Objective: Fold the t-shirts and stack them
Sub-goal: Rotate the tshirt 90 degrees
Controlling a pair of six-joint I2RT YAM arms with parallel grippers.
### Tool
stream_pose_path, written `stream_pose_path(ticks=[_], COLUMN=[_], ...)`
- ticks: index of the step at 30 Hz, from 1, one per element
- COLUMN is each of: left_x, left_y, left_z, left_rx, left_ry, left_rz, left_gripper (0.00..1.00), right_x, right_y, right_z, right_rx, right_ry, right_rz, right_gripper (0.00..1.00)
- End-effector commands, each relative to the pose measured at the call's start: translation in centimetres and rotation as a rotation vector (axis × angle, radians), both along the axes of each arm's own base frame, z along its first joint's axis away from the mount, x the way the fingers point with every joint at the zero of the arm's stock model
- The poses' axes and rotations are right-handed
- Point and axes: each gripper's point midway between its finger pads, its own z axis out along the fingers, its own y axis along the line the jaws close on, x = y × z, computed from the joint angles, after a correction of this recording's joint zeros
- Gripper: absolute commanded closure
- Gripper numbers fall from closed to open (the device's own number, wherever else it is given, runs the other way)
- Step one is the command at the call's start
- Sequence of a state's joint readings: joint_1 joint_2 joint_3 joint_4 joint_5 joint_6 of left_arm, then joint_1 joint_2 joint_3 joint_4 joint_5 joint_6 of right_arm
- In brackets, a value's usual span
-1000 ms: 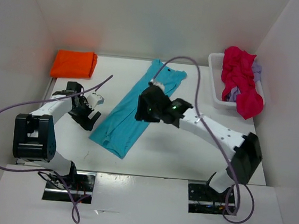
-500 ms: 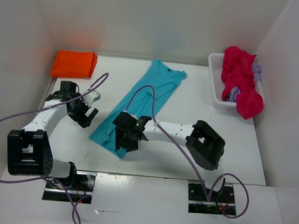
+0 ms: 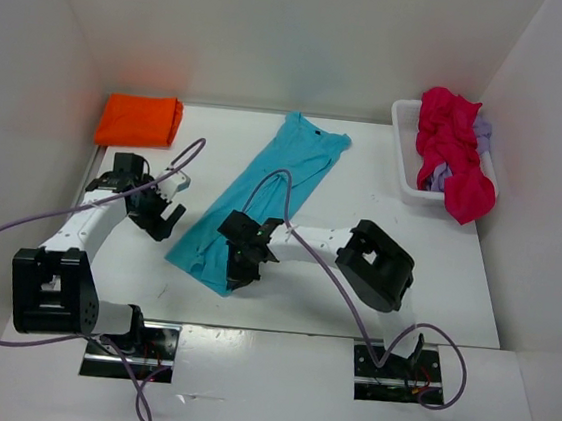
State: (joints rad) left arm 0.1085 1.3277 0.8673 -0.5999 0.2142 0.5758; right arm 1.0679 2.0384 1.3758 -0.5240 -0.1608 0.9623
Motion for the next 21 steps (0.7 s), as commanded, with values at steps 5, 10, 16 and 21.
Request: stream_pose_path(ticks=[5, 10, 16, 21], left_x=[-0.7, 0.1, -1.3, -3.4], left_y=[-3.5, -6.5, -11.0, -10.3], left_z=[1.1, 2.6, 3.0, 3.2], left_rx=[0.023, 0.102, 0.211, 0.281], left_ry=[-0.013, -0.017, -0.003, -0.018], left_rz=[-0.229, -0.398, -0.624, -0.692], left_gripper=[0.0, 0.0, 0.0, 0.0], right_x=[-1.5, -4.5, -6.7, -6.9], right_y=[-6.9, -13.3, -20.9, -20.2], right_z=[-0.6, -0.6, 1.0, 6.2], right_rx=[-0.088, -0.179, -0.32, -0.187], right_ry=[0.023, 0.07, 0.042, -0.052], right_rz=[-0.08, -0.134, -0.193, -0.209], right_gripper=[1.0, 1.0, 0.63, 0.49])
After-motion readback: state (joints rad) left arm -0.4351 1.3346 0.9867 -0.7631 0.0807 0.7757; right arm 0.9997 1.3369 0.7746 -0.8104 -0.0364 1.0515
